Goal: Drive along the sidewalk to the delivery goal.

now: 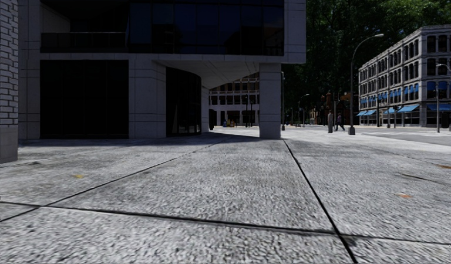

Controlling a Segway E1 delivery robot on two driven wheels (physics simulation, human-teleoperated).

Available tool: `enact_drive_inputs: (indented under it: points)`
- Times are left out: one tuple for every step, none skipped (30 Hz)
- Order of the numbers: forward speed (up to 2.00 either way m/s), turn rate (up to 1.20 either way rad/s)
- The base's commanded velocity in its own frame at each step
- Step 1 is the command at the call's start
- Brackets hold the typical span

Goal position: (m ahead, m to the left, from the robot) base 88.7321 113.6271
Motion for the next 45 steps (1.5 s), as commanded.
enact_drive_inputs:
  points:
    - [2.0, 0.0]
    - [2.0, 0.0]
    - [2.0, 0.0]
    - [2.0, 0.0]
    - [2.0, 0.0]
    - [2.0, 0.0]
    - [2.0, 0.0]
    - [2.0, 0.0]
    - [2.0, 0.0]
    - [2.0, 0.0]
    - [2.0, 0.0]
    - [2.0, 0.0]
    - [2.0, 0.0]
    - [2.0, 0.0]
    - [2.0, 0.0]
    - [2.0, 0.0]
    - [2.0, 0.0]
    - [2.0, 0.0]
    - [2.0, 0.0]
    - [2.0, 0.0]
    - [2.0, 0.0]
    - [2.0, 0.0]
    - [2.0, 0.0]
    - [2.0, 0.0]
    - [2.0, 0.0]
    - [2.0, 0.0]
    - [2.0, 0.0]
    - [2.0, 0.0]
    - [2.0, 0.0]
    - [2.0, 0.0]
    - [2.0, 0.0]
    - [2.0, 0.0]
    - [2.0, 0.0]
    - [2.0, 0.0]
    - [2.0, 0.0]
    - [2.0, 0.0]
    - [2.0, 0.0]
    - [2.0, 0.0]
    - [2.0, 0.0]
    - [2.0, 0.0]
    - [2.0, 0.0]
    - [2.0, 0.0]
    - [2.0, 0.0]
    - [2.0, 0.0]
    - [2.0, 0.0]
